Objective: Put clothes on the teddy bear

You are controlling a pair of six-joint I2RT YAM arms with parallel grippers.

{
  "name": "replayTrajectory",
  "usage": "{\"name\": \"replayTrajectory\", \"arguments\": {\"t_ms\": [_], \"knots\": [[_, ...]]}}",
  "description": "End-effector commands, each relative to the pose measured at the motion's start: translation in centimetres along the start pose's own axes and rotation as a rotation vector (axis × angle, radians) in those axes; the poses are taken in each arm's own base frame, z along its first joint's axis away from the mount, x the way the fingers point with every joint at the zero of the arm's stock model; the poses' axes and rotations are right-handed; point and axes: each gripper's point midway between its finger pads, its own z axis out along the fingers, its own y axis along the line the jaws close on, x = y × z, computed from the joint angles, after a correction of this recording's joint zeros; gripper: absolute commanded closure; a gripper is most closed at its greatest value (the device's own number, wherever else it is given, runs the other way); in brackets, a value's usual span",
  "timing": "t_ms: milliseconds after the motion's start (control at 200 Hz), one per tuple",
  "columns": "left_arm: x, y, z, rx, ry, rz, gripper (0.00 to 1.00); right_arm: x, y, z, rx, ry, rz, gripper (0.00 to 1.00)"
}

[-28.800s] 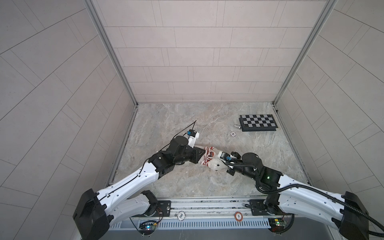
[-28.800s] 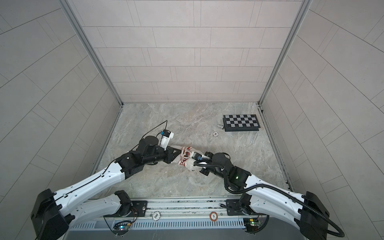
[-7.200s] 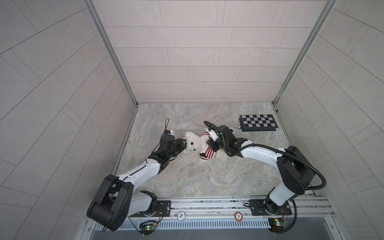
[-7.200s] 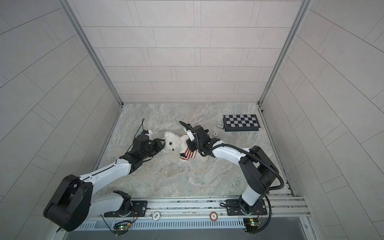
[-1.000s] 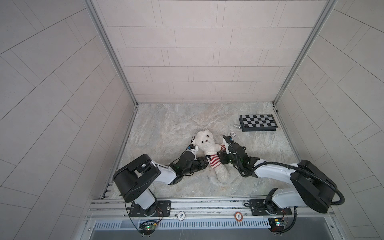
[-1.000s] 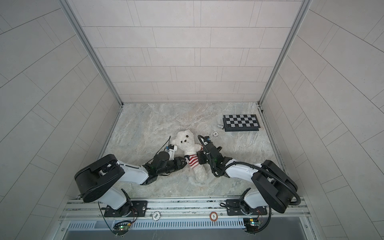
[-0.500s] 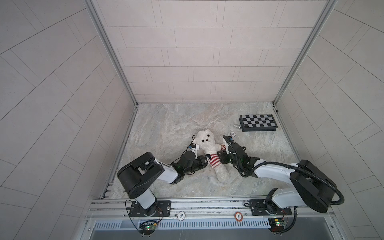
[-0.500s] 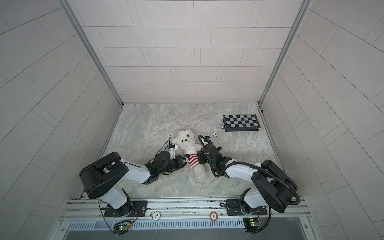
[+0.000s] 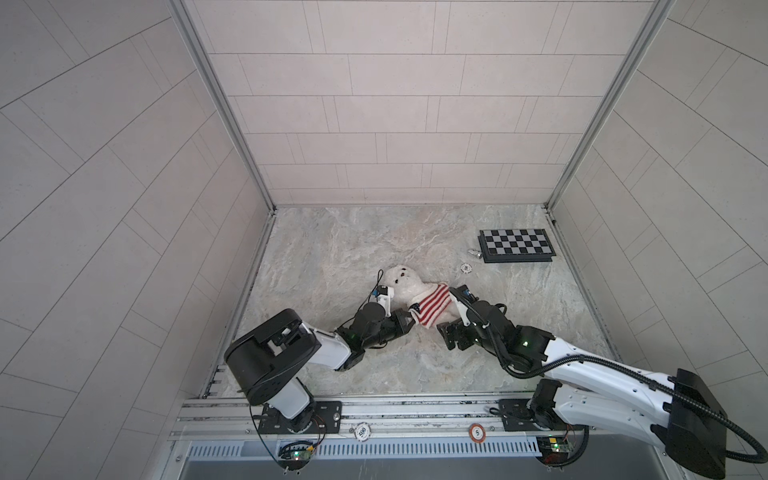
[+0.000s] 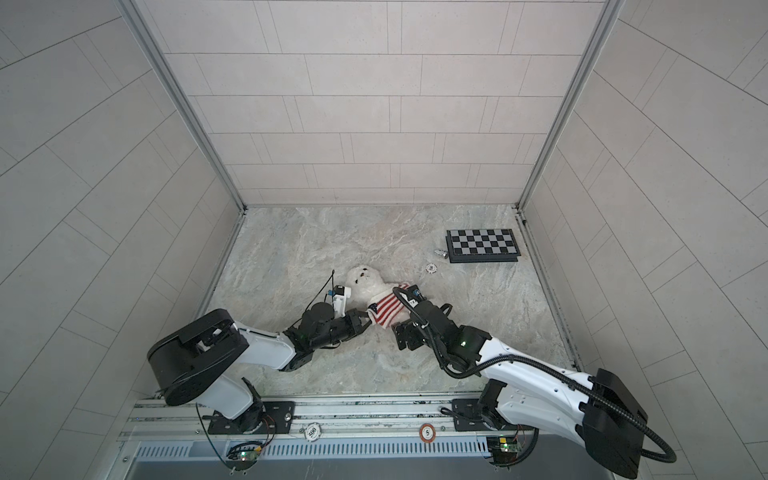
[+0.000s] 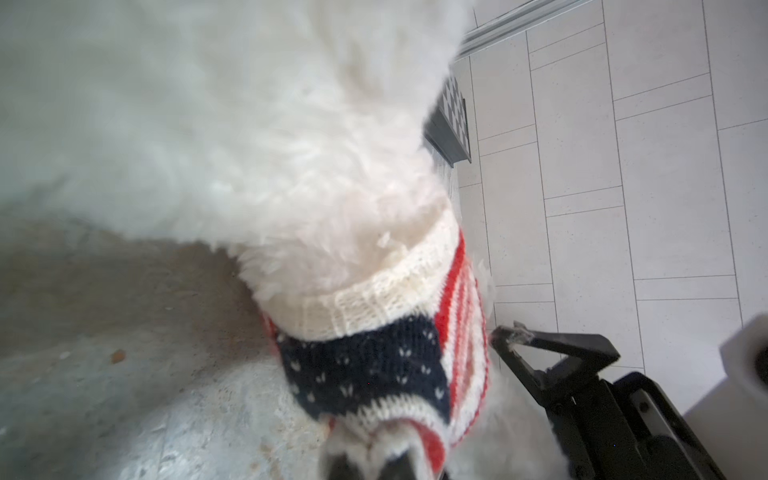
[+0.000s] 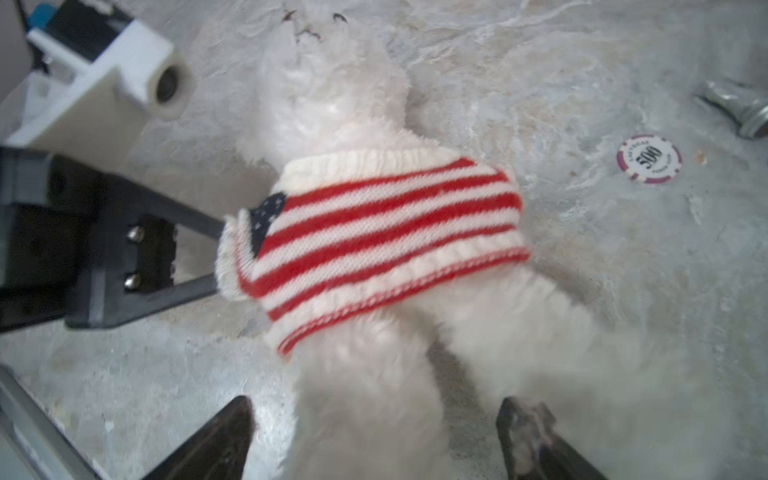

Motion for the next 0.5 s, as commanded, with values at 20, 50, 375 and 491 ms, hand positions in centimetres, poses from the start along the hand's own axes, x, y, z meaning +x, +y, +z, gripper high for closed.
{"name": "replayTrajectory", "arguments": {"t_ms": [20,50,375,491], "knots": [[-0.4,-2.0,-0.1,0.063,-0.012,0.019,1.0,1.2,-0.1,0.3,0.046,0.008,-0.011,0.04],[-0.2,-1.9,0.0,0.061,-0.005,0.021,1.0,1.1,0.0,0.5,0.042,0.0,-0.007,0.03],[0.6,-1.8,0.1,0.068,0.023,0.022,1.0,-1.2,0.8,4.0,0.058,0.008,-0.035,0.09],[0.8,-2.1,0.2,0.077,0.031,0.027,1.0,-1.2,0.8,5.0,0.068,0.022,-0.028,0.17]]}}
